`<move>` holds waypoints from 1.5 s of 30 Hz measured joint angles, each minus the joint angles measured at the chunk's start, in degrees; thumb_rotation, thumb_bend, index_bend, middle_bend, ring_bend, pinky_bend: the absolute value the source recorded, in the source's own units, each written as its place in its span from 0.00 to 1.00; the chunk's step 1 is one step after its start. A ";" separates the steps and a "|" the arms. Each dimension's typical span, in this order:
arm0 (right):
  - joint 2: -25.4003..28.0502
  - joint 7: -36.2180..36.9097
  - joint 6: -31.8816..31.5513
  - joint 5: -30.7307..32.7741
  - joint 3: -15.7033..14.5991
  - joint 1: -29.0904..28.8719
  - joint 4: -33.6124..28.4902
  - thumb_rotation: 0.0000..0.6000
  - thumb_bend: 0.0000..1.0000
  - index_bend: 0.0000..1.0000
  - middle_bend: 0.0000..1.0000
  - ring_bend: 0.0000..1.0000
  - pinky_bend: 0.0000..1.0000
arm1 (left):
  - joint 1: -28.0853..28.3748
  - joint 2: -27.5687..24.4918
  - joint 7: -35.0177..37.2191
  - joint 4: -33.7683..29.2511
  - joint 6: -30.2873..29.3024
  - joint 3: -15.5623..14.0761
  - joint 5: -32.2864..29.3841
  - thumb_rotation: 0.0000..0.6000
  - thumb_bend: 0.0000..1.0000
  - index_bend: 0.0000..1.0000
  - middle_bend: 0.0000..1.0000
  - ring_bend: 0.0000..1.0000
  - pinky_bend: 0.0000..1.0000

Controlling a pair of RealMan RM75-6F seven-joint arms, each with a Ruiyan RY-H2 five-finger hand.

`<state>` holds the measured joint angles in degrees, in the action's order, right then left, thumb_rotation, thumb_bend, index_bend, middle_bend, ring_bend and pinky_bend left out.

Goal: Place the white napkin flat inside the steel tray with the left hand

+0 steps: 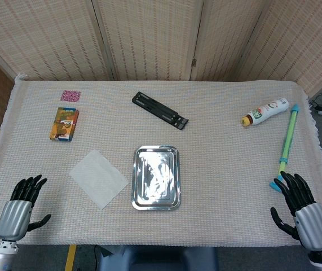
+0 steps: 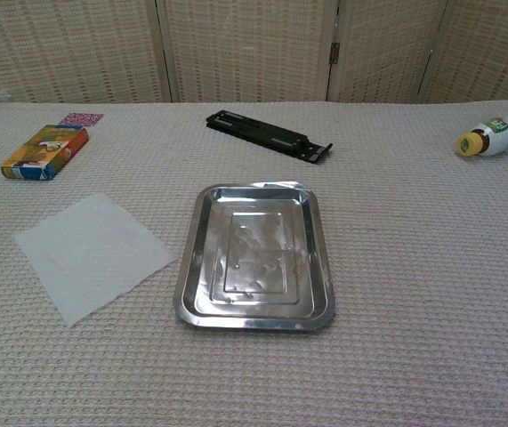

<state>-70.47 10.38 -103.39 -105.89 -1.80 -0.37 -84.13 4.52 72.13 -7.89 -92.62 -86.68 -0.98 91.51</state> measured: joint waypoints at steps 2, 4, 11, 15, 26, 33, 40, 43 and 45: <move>-0.01 0.03 0.00 0.05 0.02 -0.01 0.03 1.00 0.50 0.00 0.00 0.00 0.00 | 0.01 0.01 -0.17 0.00 0.09 -0.04 -0.03 1.00 0.20 0.13 0.08 0.07 0.12; -0.02 0.04 -0.07 0.01 -0.02 0.04 0.07 1.00 0.50 0.00 0.00 0.00 0.00 | 0.06 0.05 -0.55 -0.02 0.21 -0.06 0.02 1.00 0.20 0.13 0.08 0.06 0.11; 0.01 0.17 -0.46 -0.51 -0.34 0.24 0.21 1.00 0.50 0.00 0.00 0.00 0.00 | 0.28 0.17 0.17 0.00 -0.43 -0.22 1.80 1.00 0.18 0.21 0.49 0.33 0.61; -0.23 0.16 -1.41 -1.19 -0.32 0.41 0.40 1.00 0.50 0.00 0.00 0.00 0.00 | 0.72 2.23 2.27 3.56 -4.38 0.09 7.28 1.00 0.18 0.44 0.98 0.83 1.00; -2.52 0.62 -2.80 -0.74 1.29 0.03 2.69 1.00 0.50 0.00 0.00 0.00 0.00 | 5.58 12.31 14.79 26.05 -8.99 1.25 14.06 1.00 0.19 0.53 1.00 1.00 1.00; -5.40 1.27 -2.71 0.01 2.81 -1.19 5.92 1.00 0.50 0.00 0.00 0.00 0.00 | 10.26 17.07 18.41 39.57 -8.33 0.82 16.48 1.00 0.19 0.55 1.00 1.00 1.00; -6.67 2.74 -3.11 0.64 3.71 -2.06 7.88 1.00 0.50 0.00 0.00 0.00 0.00 | 15.13 22.05 21.48 48.77 -3.78 0.02 16.52 1.00 0.23 0.53 1.00 1.00 1.00; -6.71 3.53 -3.18 1.39 4.07 -2.23 8.23 1.00 0.50 0.00 0.00 0.00 0.00 | 17.05 24.13 22.21 51.77 -1.30 -0.23 15.84 1.00 0.24 0.53 1.00 1.00 1.00; -6.69 4.06 -2.97 1.95 4.24 -2.39 8.49 1.00 0.50 0.00 0.00 0.00 0.00 | 18.18 25.56 22.37 54.01 0.04 -0.65 15.50 1.00 0.24 0.52 1.00 1.00 1.00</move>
<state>-77.16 14.45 -106.36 -103.94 2.44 -2.77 -75.64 22.70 97.69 14.48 -38.61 -86.64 -1.63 107.01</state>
